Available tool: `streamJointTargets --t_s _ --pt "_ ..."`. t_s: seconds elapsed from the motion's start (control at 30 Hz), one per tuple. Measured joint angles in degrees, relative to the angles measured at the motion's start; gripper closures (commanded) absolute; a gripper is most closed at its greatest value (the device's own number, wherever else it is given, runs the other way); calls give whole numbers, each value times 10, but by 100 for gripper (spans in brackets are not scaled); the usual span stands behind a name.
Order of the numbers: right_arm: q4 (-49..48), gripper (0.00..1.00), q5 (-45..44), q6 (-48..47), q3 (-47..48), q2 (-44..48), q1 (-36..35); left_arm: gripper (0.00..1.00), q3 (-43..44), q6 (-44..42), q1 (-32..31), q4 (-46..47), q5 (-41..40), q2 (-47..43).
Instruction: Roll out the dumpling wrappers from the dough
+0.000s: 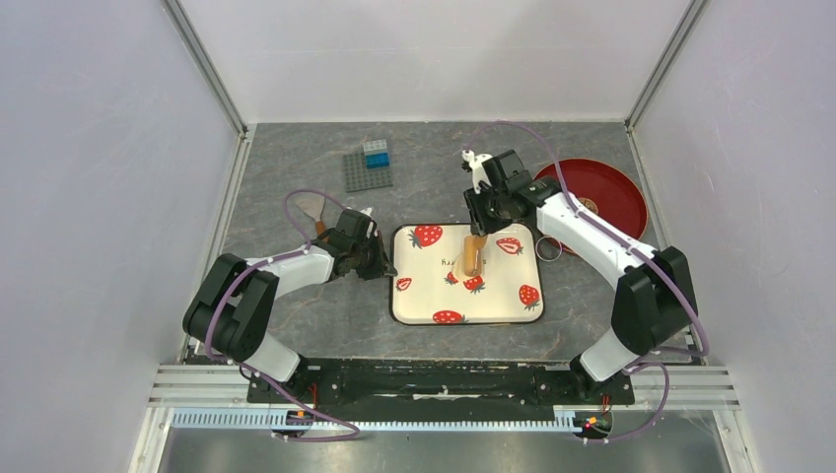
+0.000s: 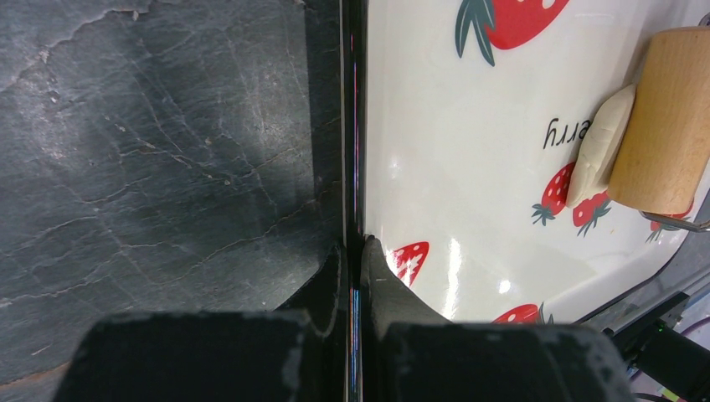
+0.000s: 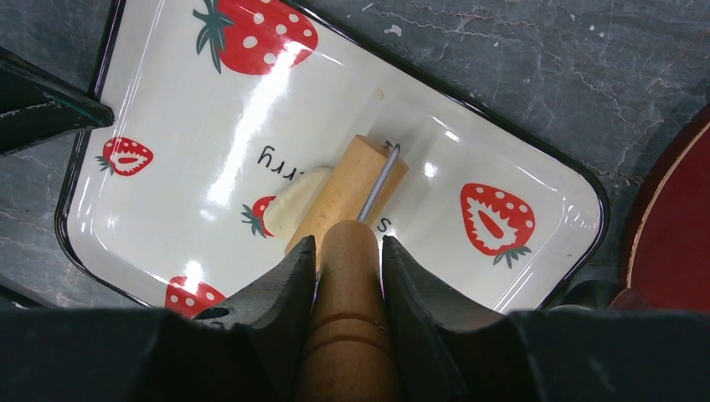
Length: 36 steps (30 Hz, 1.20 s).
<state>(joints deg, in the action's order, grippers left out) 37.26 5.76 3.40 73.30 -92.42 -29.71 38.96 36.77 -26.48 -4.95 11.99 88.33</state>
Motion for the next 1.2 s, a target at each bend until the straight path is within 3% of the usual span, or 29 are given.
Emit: streamJointTargets --t_s 0.33,0.8,1.2 --pt "-82 100 -11 28 -79 45 0 98 0 0 0 0 0 0" --pt "-139 100 -9 41 -90 38 0 98 0 0 0 0 0 0" --pt "-217 100 -17 79 -177 96 3 98 0 0 0 0 0 0"
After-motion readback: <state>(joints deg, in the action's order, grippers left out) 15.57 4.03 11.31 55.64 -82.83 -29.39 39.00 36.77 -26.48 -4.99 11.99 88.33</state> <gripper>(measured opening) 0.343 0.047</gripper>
